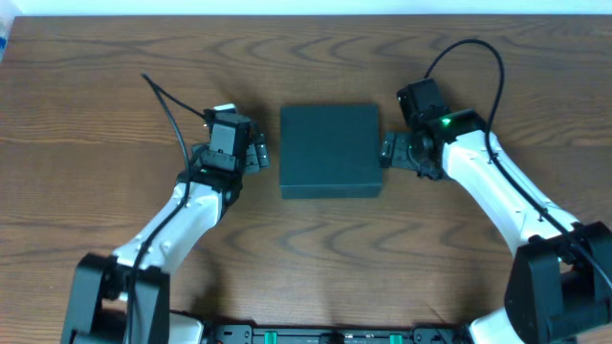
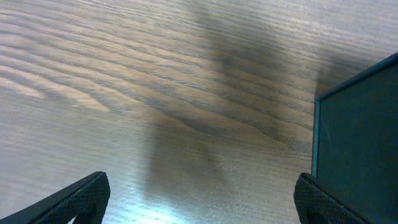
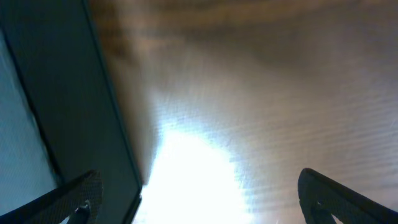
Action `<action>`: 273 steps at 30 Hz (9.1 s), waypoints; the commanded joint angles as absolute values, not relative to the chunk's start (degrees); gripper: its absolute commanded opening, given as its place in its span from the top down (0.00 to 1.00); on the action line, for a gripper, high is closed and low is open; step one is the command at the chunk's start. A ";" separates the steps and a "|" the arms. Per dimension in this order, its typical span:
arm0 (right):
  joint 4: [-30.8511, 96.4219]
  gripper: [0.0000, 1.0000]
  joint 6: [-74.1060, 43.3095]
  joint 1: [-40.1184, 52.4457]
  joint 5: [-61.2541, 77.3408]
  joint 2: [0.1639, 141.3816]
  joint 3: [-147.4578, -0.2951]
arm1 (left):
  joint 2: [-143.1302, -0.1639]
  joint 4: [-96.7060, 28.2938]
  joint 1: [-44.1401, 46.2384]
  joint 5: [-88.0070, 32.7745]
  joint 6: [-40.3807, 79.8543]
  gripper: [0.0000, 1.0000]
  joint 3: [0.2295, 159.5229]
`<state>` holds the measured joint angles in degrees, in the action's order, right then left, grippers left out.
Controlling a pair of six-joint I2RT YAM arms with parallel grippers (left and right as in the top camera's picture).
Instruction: Pack container
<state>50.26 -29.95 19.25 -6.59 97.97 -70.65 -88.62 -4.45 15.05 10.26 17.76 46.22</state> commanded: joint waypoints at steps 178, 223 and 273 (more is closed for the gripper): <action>62.04 0.01 0.14 4.78 1.98 7.31 -39.24 | -47.94 -72.20 31.53 14.98 11.97 0.05 69.89; 58.89 0.01 3.07 2.00 4.10 0.32 -19.09 | -47.94 -72.20 31.53 14.98 11.97 0.05 69.89; 58.89 0.01 3.07 2.00 4.10 0.34 -19.09 | -0.19 -52.82 6.35 -1.06 1.69 0.05 19.59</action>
<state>58.70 2.35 2.46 3.70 0.84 -19.53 -0.67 -52.01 6.74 -0.97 2.50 19.90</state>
